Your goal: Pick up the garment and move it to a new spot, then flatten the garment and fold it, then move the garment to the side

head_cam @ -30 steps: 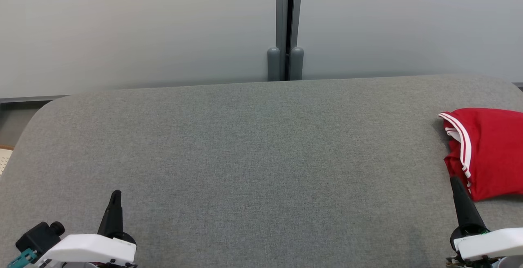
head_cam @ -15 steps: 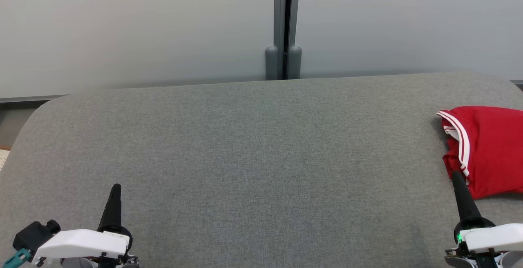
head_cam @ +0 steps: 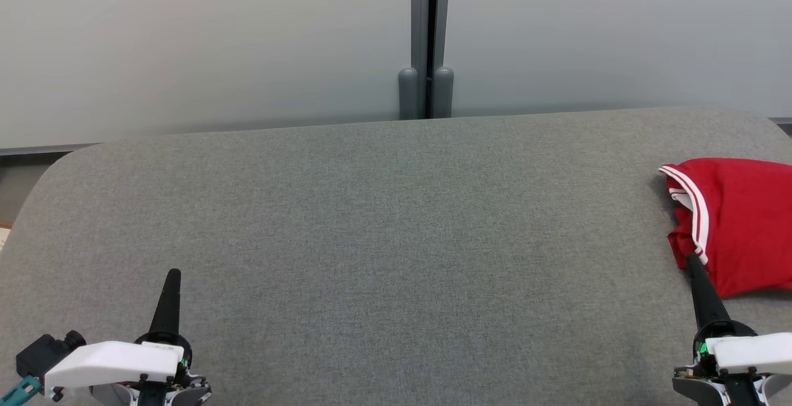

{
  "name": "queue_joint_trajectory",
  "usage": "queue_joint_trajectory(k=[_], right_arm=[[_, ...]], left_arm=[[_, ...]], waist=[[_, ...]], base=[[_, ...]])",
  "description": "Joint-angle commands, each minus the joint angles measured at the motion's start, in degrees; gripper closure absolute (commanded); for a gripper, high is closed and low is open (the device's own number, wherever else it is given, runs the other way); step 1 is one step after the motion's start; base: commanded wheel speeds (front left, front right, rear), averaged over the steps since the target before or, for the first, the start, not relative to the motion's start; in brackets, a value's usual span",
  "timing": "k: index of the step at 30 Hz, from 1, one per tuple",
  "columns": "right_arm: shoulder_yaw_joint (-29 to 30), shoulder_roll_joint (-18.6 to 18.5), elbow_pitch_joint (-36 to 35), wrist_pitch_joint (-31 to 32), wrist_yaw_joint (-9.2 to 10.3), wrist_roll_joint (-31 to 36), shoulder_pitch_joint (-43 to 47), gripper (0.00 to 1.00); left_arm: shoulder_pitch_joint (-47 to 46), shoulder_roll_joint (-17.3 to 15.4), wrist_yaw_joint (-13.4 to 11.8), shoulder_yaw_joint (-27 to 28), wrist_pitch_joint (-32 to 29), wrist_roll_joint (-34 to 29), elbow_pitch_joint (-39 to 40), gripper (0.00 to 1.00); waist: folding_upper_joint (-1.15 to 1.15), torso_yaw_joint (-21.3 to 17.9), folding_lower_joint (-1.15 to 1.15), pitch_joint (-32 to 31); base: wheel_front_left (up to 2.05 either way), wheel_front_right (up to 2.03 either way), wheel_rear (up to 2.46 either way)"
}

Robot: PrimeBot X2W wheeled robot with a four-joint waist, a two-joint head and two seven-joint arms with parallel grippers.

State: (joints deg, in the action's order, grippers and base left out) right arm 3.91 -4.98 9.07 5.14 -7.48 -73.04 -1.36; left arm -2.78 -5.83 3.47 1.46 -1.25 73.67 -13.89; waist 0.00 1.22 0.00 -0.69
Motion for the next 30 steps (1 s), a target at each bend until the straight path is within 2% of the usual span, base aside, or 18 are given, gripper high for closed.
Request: queue_joint_trajectory(k=[1, 30], right_arm=[[0.3, -0.1, 0.1, 0.2, -0.02, -1.3, -1.1, 1.0], [1.6, 1.1, 3.5, 0.8, -0.02, -13.9, -3.9, 1.0]], left_arm=[[-1.5, -0.1, 0.5, 0.6, -0.3, 1.0, 0.3, 1.0], [-3.0, 2.0, 3.1, 3.9, -3.8, 13.0, 0.0, 1.0]], waist=[[0.0, 0.0, 0.0, 0.0], [0.0, -0.8, 0.0, 0.6]], base=[[0.0, 0.0, 0.0], [0.0, 0.0, 0.0]])
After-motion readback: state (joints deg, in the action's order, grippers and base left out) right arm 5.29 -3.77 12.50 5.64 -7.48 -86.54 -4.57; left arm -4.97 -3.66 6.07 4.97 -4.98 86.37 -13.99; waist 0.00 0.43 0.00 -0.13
